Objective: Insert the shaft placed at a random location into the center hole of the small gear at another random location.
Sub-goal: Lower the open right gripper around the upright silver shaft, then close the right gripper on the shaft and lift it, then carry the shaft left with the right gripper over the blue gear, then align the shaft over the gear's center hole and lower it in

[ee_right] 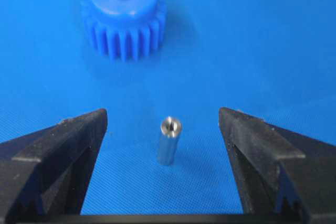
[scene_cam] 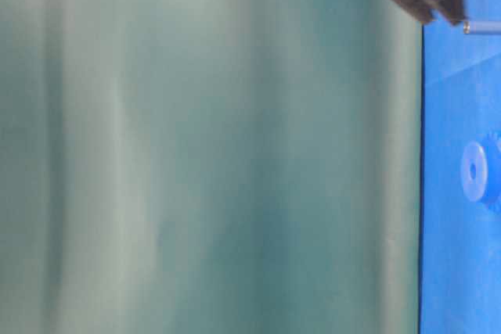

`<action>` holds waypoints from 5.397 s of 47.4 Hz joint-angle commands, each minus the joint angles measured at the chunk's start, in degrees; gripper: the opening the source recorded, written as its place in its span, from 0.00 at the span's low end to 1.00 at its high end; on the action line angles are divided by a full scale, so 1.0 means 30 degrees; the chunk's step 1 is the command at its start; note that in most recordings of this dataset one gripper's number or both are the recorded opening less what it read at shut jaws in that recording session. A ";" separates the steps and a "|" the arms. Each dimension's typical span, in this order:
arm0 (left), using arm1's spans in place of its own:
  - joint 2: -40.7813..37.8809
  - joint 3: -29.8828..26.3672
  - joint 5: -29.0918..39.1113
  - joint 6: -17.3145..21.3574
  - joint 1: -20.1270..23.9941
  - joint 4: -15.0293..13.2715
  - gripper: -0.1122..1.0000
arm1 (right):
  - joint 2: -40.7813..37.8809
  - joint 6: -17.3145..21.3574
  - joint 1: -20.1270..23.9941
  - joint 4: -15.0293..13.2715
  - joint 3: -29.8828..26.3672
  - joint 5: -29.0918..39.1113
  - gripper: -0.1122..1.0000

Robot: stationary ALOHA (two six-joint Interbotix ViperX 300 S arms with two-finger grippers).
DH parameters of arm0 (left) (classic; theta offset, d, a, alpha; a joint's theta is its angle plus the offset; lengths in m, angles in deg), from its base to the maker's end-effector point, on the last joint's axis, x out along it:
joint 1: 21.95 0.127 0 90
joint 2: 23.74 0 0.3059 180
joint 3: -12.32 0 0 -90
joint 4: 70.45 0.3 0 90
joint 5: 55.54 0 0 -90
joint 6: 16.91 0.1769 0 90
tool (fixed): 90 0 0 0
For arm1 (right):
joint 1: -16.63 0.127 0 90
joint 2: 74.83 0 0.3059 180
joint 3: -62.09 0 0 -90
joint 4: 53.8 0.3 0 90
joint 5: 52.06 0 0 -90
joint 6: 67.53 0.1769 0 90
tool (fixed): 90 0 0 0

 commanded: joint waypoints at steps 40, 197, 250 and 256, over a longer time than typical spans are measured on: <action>-0.0088 -0.0146 0.0322 -0.0059 0.0088 0.0000 0.10 | -0.2256 0.0059 0.0029 0.0322 -0.0996 -0.1436 0.19; -0.0088 -0.0146 0.0762 -0.0088 0.0088 0.0000 0.10 | -0.3164 -0.0674 0.0322 0.0088 -0.9258 0.5830 0.14; -0.0059 -0.0117 0.0908 -0.0439 0.0088 0.0000 0.10 | -0.3633 -0.1348 0.0352 0.0527 -0.9404 0.5420 0.13; -0.0088 -0.0146 0.0908 -0.0439 0.0117 0.0000 0.10 | -0.3809 -0.1348 0.0352 0.0645 -0.9346 0.5215 0.14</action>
